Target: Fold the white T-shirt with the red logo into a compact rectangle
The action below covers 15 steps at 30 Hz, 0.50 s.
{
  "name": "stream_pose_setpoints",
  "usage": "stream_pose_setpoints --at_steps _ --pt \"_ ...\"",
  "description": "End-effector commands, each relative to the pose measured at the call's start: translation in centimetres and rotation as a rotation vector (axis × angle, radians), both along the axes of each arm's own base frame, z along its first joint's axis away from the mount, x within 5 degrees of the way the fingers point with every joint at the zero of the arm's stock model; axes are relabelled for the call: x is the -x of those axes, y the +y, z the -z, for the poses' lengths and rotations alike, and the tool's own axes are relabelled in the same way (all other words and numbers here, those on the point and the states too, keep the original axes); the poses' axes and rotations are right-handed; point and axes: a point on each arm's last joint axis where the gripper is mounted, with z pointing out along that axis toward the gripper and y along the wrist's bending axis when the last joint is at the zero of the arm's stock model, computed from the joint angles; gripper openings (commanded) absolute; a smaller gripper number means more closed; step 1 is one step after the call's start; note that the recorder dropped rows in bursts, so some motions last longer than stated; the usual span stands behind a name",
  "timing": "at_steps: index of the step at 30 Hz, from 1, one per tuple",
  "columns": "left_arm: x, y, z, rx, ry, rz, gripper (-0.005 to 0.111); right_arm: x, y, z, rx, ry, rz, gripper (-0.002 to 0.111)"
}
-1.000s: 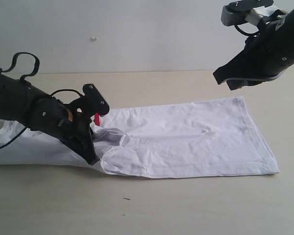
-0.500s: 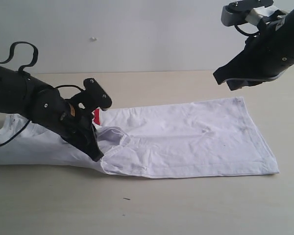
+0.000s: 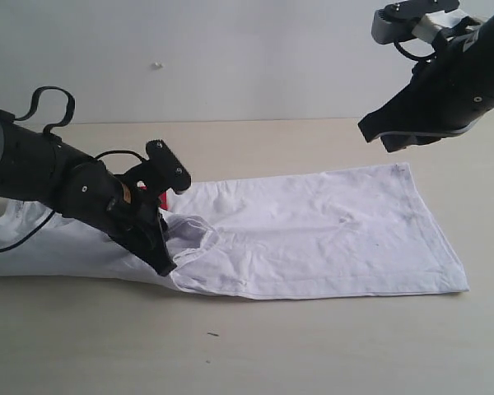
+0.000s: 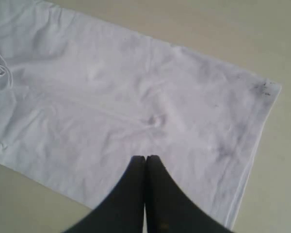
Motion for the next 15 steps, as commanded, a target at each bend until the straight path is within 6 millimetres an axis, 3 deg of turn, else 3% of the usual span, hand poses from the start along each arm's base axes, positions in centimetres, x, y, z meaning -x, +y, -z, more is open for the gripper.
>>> stream_pose_setpoints --at_steps 1,9,15 --pt "-0.6 0.6 0.0 0.006 -0.025 -0.010 0.012 0.1 -0.1 -0.3 -0.001 -0.018 0.001 0.000" --pt "-1.4 0.1 -0.7 0.036 -0.132 0.040 0.012 0.1 0.0 -0.4 -0.003 -0.022 0.002 0.000" --pt "-3.0 -0.6 -2.5 0.043 -0.225 0.088 0.012 0.0 0.0 -0.4 -0.003 -0.023 0.002 0.000"
